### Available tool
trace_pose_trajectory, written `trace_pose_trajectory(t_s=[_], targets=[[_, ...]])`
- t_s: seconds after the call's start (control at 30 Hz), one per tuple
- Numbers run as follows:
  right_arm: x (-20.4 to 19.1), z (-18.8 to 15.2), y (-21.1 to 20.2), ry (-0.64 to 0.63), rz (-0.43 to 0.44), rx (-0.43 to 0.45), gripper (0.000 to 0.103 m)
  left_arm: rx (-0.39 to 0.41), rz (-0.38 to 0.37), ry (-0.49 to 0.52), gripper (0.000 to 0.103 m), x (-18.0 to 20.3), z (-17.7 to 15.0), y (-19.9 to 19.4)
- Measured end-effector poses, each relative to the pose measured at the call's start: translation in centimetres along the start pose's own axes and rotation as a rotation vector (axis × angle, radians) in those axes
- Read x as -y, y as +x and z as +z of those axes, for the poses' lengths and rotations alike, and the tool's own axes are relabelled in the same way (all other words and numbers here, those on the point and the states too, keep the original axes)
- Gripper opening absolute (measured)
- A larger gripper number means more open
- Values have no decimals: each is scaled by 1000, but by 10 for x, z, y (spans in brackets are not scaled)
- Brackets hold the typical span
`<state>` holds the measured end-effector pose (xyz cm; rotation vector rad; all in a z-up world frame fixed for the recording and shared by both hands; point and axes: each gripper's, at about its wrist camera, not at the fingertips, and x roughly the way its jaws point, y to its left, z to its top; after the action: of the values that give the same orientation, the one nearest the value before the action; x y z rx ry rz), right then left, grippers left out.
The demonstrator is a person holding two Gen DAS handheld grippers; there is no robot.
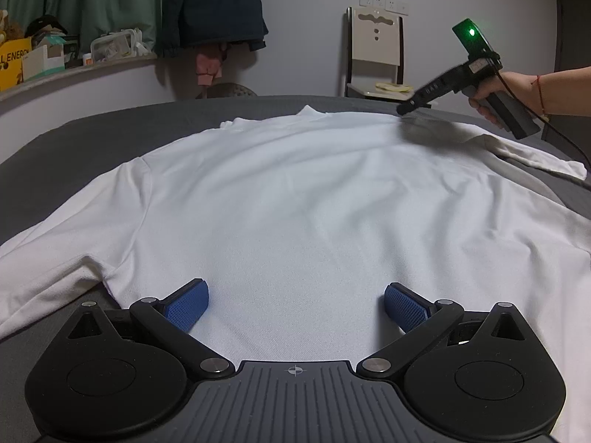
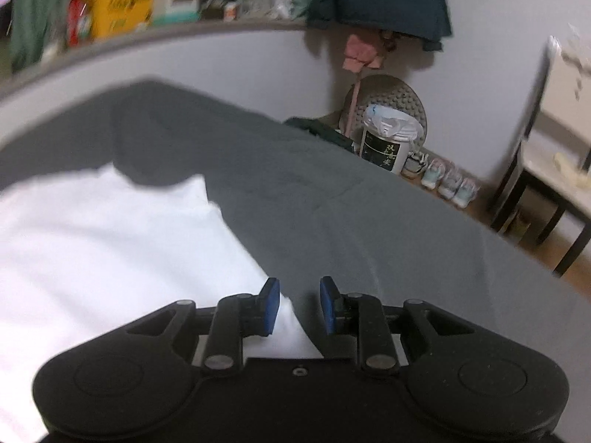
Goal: Fold clothes
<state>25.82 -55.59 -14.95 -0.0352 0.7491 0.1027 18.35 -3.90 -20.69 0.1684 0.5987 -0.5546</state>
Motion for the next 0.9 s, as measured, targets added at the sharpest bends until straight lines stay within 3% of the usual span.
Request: trace_pose_trajectory(t_s=[0.13, 0.23, 0.4, 0.47, 0.6, 0.67, 0.73, 0.8, 0.9], targets=[[-6, -1, 17, -43, 25, -118, 24, 1, 0, -1, 103, 0, 0, 0], [-10, -1, 22, -69, 15, -132, 25, 1, -1, -1, 103, 0, 0, 0], [-13, 2, 22, -96, 21, -140, 7, 1, -1, 0, 103, 0, 0, 0], [-30, -2, 17, -231, -61, -87, 5, 1, -1, 0, 103, -1, 0, 0], [-81, -31, 7, -624, -351, 144, 5, 2, -1, 0, 103, -1, 0, 0], [-93, -39, 17, -694, -445, 166, 1, 2, -1, 0, 103, -1, -1, 0], [-89, -35, 34, -628, -447, 74, 3, 2, -1, 0, 103, -2, -1, 0], [-77, -27, 46, -505, -424, -6, 17, 1, -1, 0, 103, -2, 0, 0], [-50, -13, 38, -285, -382, 0, 30, 1, -2, 0, 103, -2, 0, 0]])
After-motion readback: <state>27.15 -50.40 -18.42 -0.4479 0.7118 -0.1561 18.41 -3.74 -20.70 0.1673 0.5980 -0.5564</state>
